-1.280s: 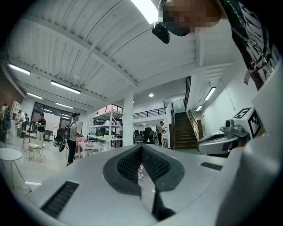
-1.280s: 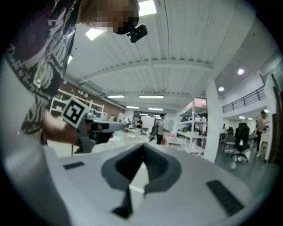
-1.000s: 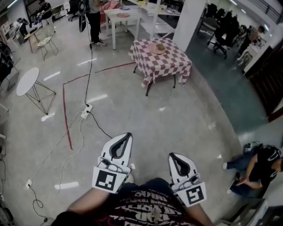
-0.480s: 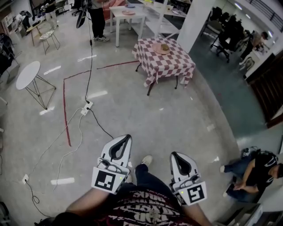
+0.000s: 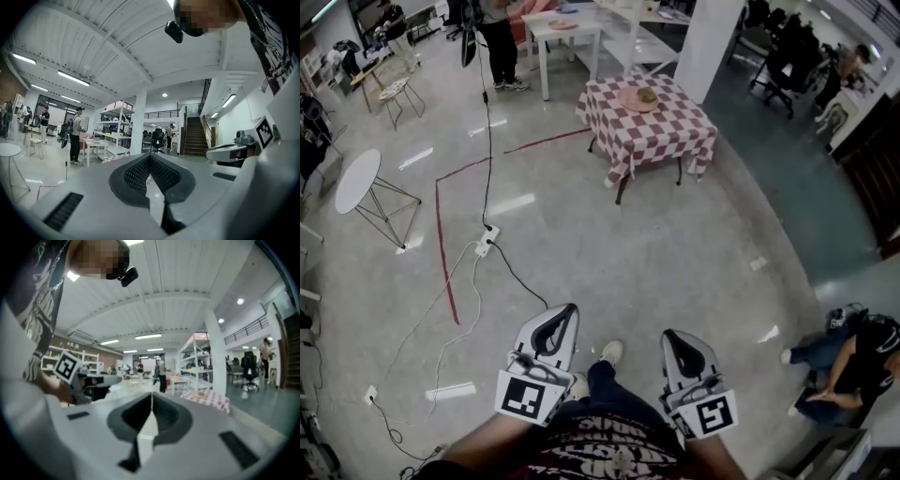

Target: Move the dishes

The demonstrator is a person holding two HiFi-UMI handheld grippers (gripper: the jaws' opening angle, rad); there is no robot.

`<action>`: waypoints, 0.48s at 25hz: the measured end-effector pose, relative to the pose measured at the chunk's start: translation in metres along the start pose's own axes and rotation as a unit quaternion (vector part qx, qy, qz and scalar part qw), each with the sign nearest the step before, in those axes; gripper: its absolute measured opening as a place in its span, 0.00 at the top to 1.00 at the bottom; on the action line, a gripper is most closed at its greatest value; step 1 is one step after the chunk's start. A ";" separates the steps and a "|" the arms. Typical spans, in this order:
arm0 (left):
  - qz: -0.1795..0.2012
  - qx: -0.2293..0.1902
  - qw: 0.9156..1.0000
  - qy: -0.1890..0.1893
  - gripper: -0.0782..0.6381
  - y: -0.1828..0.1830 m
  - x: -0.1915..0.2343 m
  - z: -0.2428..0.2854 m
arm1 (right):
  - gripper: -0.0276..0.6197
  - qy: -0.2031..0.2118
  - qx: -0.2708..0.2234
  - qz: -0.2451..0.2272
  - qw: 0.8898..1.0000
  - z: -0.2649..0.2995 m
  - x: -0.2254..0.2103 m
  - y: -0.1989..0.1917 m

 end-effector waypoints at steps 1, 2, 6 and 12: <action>0.001 0.000 1.000 -0.002 0.85 0.002 -0.001 0.009 | 0.90 -0.003 -0.001 0.004 1.000 0.003 -0.008 0.000; 0.004 -0.001 1.000 -0.005 0.85 0.005 -0.002 0.017 | 0.90 -0.006 -0.003 0.006 1.000 0.005 -0.017 0.001; 0.011 -0.009 1.000 -0.012 0.85 0.015 -0.001 0.053 | 0.90 -0.020 -0.012 0.010 1.000 0.018 -0.051 0.009; 0.025 -0.016 1.000 -0.012 0.85 0.023 0.008 0.104 | 0.90 -0.018 -0.026 0.004 0.999 0.044 -0.094 0.016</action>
Point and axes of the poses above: the fingertips, and each gripper's own axes: z forward along the fingers, x to its left, y out of its top, the point moved 8 cm from there along -z, backward along the fingers, and after that the axes turned 3 degrees about z, right-handed, at the moved point
